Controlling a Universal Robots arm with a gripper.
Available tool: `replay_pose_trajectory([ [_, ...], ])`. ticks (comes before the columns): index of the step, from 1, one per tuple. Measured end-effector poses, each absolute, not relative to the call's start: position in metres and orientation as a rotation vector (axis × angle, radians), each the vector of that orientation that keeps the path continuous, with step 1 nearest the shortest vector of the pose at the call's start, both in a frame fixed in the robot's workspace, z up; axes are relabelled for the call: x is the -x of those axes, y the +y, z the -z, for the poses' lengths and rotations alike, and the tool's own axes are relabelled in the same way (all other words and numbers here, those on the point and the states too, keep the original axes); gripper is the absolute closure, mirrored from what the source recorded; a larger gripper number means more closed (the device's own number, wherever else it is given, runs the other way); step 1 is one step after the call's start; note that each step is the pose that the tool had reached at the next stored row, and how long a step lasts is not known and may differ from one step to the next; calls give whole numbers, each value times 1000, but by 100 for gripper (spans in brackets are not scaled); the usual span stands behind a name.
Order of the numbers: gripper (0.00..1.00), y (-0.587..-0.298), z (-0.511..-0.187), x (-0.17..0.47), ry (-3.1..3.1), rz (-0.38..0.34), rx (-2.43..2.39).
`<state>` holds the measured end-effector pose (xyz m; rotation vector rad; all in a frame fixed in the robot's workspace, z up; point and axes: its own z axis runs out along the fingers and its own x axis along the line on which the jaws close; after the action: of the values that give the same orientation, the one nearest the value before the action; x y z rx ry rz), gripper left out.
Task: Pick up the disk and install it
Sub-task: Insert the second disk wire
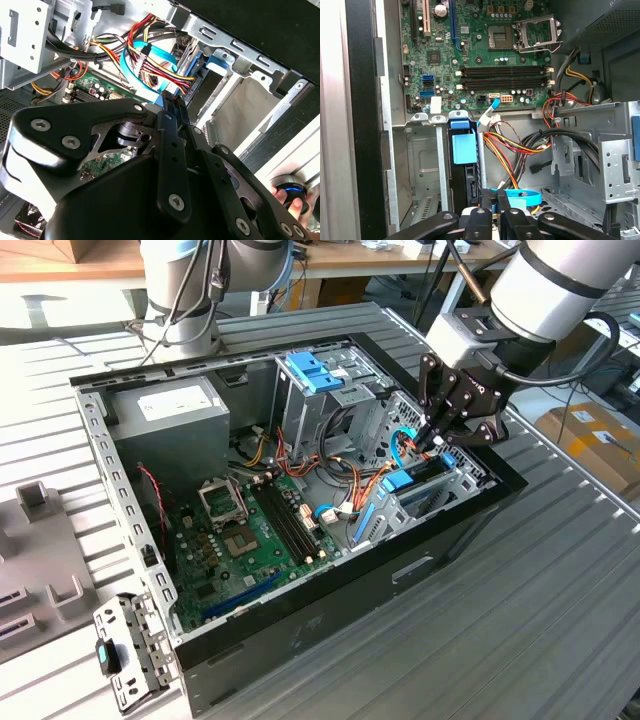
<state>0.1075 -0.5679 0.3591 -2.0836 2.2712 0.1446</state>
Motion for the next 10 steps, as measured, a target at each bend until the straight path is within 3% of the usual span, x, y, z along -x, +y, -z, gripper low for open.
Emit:
replay_pose_trajectory([
  [10, 84, -574, -359, -107, 2271, -145, 2084],
])
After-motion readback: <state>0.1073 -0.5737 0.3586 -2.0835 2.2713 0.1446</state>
